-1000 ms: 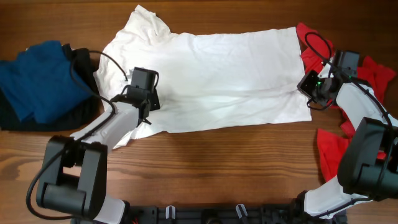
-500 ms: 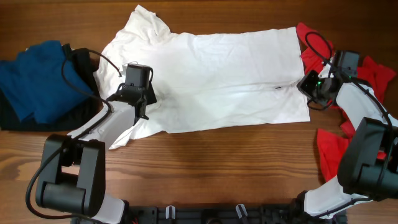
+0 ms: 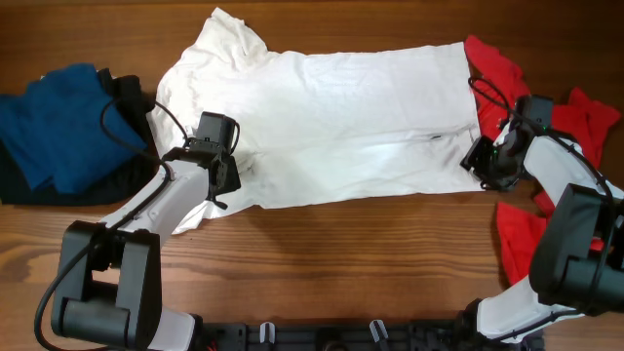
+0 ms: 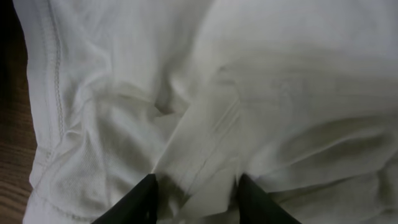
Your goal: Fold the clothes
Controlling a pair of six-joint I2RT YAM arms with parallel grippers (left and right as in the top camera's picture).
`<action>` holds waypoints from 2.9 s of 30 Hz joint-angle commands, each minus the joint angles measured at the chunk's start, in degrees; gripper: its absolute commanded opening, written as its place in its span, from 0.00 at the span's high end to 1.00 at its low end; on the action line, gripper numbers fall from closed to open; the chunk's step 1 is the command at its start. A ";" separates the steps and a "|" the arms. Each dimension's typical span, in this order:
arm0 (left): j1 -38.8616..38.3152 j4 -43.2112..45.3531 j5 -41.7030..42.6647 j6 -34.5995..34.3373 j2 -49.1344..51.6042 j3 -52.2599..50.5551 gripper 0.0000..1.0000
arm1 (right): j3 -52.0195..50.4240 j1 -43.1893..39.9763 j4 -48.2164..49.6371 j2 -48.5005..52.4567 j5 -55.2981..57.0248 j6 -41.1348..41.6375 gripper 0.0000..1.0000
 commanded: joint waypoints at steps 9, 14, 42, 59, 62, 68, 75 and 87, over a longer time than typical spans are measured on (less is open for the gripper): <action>0.22 1.31 -0.20 -1.03 -1.09 0.26 0.58 | -2.75 -0.17 -0.66 0.31 -2.95 -3.76 0.69; 0.22 0.72 -0.15 -3.15 -1.05 0.09 0.57 | -2.75 -0.17 -1.73 0.31 -1.79 -5.05 0.91; 0.22 -14.01 -4.52 -10.47 -1.57 -4.28 0.96 | -2.75 -0.24 -19.67 0.26 22.67 8.48 0.96; 0.17 -8.20 -2.19 -11.28 -16.20 -4.24 0.34 | 7.65 -0.24 -12.17 -9.18 13.03 0.74 0.67; 0.17 -7.37 0.39 -11.28 -17.35 -4.26 0.33 | 10.12 -0.24 -4.94 -9.60 7.02 -6.08 0.61; 0.17 -7.65 0.98 -11.28 -17.00 -4.26 0.33 | 10.12 -0.24 3.06 -7.87 6.71 -7.04 0.79; 0.17 -8.09 1.51 -11.30 -17.00 -4.26 0.33 | 10.10 -0.24 12.57 0.33 6.14 -8.76 0.96; 0.17 -8.11 2.23 -11.28 -17.00 -4.26 0.35 | 10.10 -0.24 23.50 14.19 1.62 -9.55 0.96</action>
